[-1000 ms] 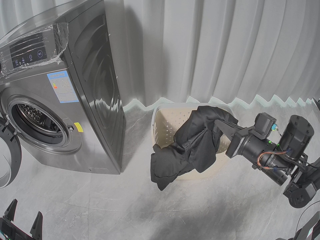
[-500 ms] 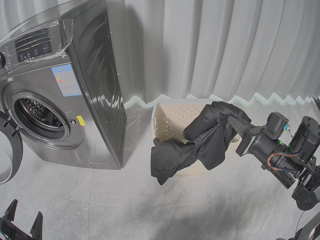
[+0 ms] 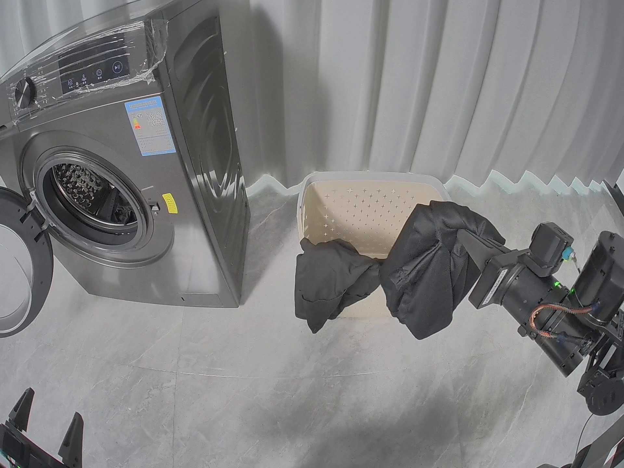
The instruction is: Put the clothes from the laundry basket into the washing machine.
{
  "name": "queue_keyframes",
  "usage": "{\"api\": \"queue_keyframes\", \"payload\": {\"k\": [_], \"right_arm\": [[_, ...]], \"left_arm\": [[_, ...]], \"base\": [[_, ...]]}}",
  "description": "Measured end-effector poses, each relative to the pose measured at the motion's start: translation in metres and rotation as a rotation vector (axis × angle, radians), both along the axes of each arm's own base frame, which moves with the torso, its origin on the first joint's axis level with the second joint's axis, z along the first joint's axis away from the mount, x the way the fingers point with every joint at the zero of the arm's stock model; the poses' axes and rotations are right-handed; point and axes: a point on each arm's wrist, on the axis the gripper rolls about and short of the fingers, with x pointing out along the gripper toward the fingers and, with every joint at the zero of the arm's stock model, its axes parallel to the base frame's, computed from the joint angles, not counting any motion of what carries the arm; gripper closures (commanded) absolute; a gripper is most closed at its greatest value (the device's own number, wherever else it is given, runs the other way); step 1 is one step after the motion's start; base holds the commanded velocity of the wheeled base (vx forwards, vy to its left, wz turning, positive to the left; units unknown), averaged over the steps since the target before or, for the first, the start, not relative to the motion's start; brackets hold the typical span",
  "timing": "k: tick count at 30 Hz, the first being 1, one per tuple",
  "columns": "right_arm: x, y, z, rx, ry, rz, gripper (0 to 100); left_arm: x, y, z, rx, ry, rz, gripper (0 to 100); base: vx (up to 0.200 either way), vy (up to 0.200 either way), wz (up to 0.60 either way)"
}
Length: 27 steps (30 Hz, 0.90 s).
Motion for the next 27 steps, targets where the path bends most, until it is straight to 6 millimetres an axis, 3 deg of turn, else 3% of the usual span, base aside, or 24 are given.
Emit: {"api": "queue_keyframes", "payload": {"k": [27], "right_arm": [[-0.0072, 0.0047, 0.0045, 0.019, -0.022, 0.039, 100]], "left_arm": [[0.0, 0.0, -0.0001, -0.011, 0.001, -0.003, 0]], "base": [[0.0, 0.2, 0.0]]}}
